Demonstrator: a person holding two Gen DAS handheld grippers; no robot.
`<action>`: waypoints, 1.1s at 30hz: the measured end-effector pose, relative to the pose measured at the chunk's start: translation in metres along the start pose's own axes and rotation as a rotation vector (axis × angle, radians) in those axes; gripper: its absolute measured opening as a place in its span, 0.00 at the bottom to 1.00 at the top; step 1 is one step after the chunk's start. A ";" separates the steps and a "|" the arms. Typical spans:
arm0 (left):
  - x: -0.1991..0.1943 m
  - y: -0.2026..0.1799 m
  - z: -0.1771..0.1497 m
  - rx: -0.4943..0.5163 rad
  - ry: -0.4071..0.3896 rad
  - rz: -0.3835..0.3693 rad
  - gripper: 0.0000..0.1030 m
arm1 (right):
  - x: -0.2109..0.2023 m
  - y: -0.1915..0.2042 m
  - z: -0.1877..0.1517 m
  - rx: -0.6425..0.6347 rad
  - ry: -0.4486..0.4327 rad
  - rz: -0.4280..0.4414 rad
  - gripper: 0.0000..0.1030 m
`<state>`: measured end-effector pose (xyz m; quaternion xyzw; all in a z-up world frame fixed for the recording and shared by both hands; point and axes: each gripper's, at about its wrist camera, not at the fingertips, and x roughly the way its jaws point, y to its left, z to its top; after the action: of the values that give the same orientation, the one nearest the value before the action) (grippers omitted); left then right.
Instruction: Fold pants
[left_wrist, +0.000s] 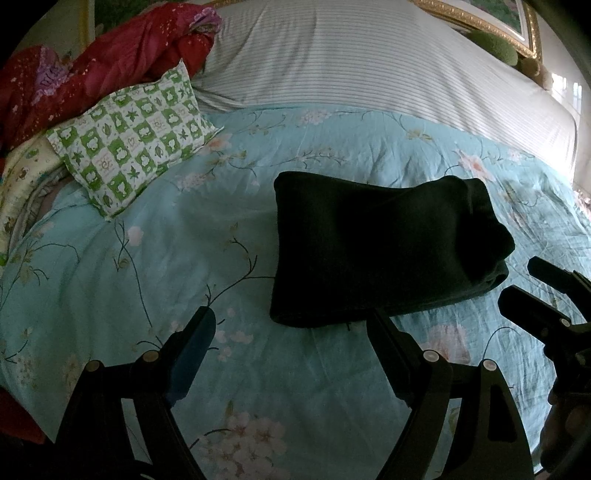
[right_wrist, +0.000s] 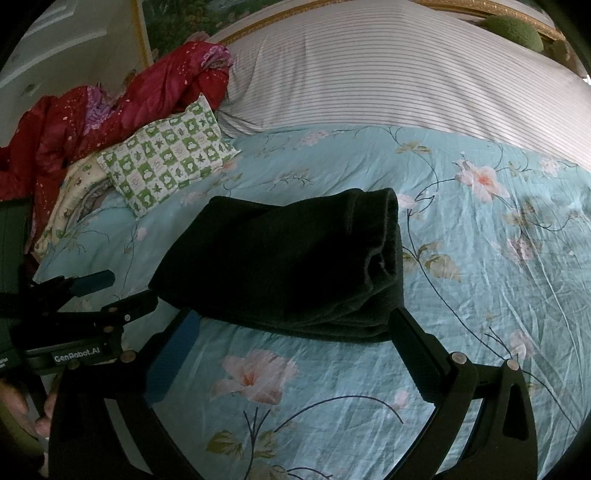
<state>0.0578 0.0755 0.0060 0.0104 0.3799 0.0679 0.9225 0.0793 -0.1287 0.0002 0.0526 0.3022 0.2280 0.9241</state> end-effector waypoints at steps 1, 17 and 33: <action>0.000 0.000 0.000 -0.001 0.001 0.000 0.82 | 0.000 0.000 0.000 0.000 0.000 0.000 0.99; 0.003 0.001 0.002 0.002 0.012 -0.005 0.82 | -0.001 0.000 0.001 0.005 -0.001 -0.002 0.99; 0.005 -0.001 0.011 0.015 0.002 -0.005 0.82 | -0.003 0.001 0.011 0.009 -0.017 -0.001 0.99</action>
<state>0.0689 0.0758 0.0103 0.0164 0.3813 0.0626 0.9222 0.0838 -0.1288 0.0110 0.0585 0.2952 0.2260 0.9265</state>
